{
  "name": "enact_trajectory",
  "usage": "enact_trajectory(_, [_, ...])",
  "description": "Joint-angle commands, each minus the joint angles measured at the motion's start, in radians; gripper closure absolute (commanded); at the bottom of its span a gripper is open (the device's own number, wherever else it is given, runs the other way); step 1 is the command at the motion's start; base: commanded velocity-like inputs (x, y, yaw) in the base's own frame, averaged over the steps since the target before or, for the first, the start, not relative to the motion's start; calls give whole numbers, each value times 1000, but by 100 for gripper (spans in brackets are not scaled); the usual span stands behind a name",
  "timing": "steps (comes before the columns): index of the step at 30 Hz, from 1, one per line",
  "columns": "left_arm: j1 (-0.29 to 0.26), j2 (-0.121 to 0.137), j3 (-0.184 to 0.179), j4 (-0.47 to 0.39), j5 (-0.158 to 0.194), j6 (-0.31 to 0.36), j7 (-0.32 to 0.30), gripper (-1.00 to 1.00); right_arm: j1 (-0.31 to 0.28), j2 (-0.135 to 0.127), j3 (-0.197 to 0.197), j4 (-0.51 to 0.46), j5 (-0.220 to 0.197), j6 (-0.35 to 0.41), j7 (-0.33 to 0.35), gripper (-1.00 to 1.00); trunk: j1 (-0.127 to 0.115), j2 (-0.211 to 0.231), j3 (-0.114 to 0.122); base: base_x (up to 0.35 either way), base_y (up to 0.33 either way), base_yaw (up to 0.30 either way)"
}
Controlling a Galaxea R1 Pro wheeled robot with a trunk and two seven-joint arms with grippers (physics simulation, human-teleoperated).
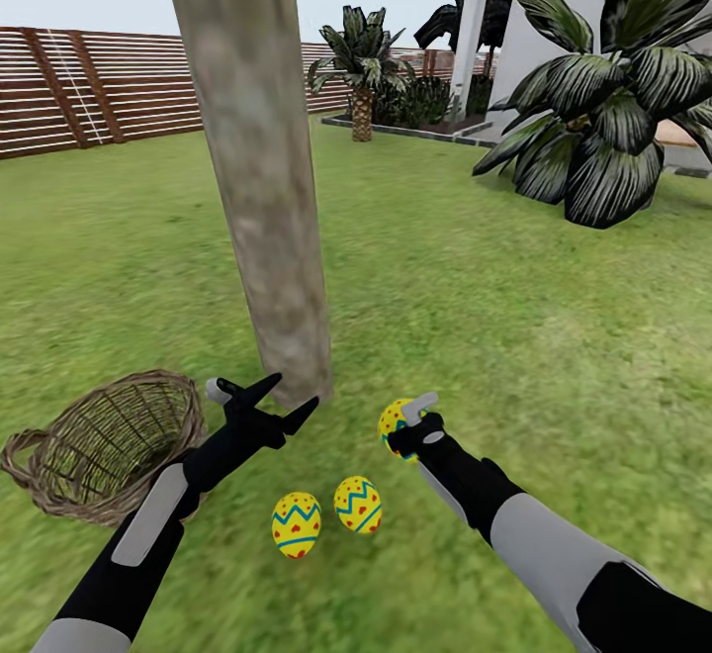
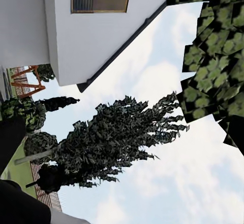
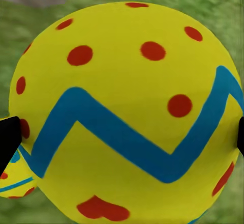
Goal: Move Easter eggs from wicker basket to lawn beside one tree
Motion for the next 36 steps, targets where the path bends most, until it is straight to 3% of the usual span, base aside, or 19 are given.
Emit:
enact_trajectory(1, [-1,1,-2,0,3,4,-2,-100,-1,-3,8,-1,-10,-6,-9,100,0,0,-1,2,-2,0])
enact_trajectory(4, [-1,0,-2,0,3,4,-2,-100,-1,-6,7,0,-13,-44,-11,100,4,-7,-4,0,0,0])
enact_trajectory(27, [-1,-1,-2,3,3,4,-2,-100,-1,-3,6,80,-15,-71,-11,100,92,-168,-76,0,0,0])
enact_trajectory(31, [-1,-18,-2,3,2,4,-2,-100,-1,-2,5,95,-15,-83,-11,100,107,-196,-89,0,0,0])
enact_trajectory(36, [-1,-21,-2,4,2,4,-2,-100,-1,-2,3,96,-15,-83,-11,100,126,-231,-104,0,0,0])
